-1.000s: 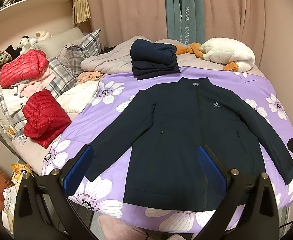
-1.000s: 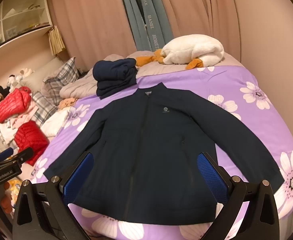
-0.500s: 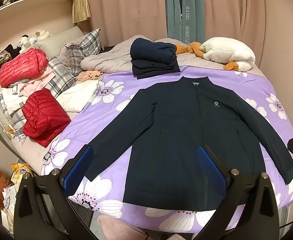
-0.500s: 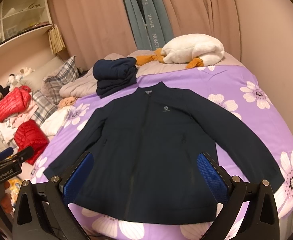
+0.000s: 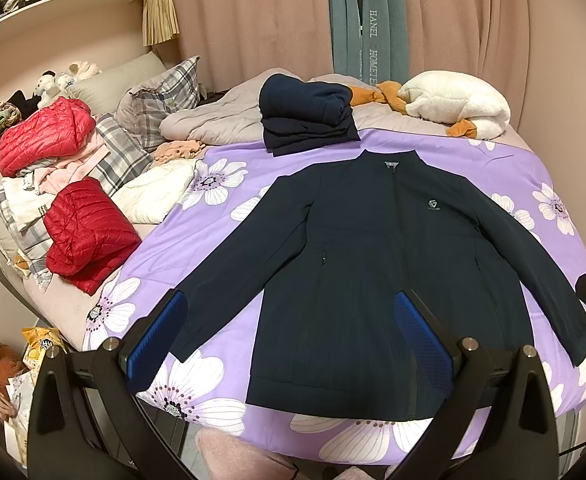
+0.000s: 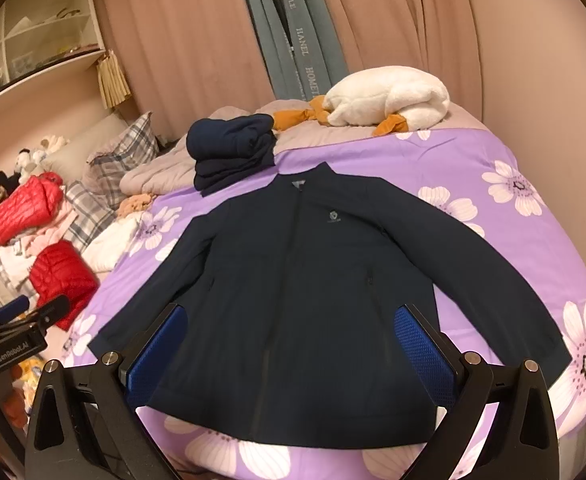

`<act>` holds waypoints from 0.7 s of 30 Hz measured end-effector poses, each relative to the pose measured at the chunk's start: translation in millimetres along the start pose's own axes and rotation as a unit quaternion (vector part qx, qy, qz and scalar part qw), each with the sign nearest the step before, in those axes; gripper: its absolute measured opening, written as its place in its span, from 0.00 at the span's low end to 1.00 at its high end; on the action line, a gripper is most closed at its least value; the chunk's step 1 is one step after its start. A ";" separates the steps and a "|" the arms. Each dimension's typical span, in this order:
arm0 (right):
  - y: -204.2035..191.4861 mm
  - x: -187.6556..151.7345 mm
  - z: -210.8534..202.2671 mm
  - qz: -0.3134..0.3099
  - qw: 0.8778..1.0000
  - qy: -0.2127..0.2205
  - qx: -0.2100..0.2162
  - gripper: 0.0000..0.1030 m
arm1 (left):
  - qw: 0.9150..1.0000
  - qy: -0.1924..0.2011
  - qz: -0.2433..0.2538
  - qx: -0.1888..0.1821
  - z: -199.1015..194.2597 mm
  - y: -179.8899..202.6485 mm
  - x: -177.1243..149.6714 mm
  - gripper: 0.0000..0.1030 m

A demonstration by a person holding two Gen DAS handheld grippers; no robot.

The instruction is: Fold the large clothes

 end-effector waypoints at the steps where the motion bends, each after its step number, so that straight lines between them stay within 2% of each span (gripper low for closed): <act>1: 0.2 -0.2 0.1 0.001 1.000 -0.001 0.000 1.00 | 1.000 -0.001 0.000 0.000 0.1 0.2 -0.2 1.00; 9: 3.2 -1.1 -1.7 0.010 1.000 0.005 0.000 1.00 | 1.000 -0.016 0.002 -0.017 6.1 7.0 -6.1 1.00; 11: 7.4 0.9 -6.1 0.026 0.999 0.028 0.011 1.00 | 0.999 -0.032 -0.005 -0.043 12.8 10.1 -10.0 1.00; 12: 13.0 2.6 -11.5 0.044 0.997 0.052 0.021 1.00 | 0.997 -0.045 -0.012 -0.061 17.3 11.7 -13.1 1.00; 14: 32.5 3.8 -27.3 0.086 0.989 0.117 0.032 1.00 | 0.990 -0.078 -0.041 -0.107 29.5 14.8 -22.4 1.00; 16: 56.3 -3.6 -42.9 0.121 0.977 0.173 0.013 1.00 | 0.984 -0.100 -0.064 -0.133 40.8 18.7 -31.2 1.00; 18: 74.5 -15.5 -50.2 0.131 0.970 0.206 -0.005 1.00 | 0.978 -0.117 -0.080 -0.152 53.6 23.9 -41.6 1.00; 20: 89.3 -31.8 -48.2 0.130 0.969 0.210 -0.015 1.00 | 0.968 -0.136 -0.094 -0.188 61.2 33.4 -52.0 1.00; 21: 98.4 -44.6 -41.9 0.130 0.973 0.191 -0.019 1.00 | 0.961 -0.144 -0.103 -0.211 63.8 38.1 -57.1 1.00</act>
Point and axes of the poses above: each gripper's, at about its wrist camera, not at the fingertips, and z roughly the way its jaws point, y to its right, x to its top, the point moved 8 cm from there along z, roughly the way its jaws point, and after that the axes turned 11 degrees about -z, right-handed, at the moved point
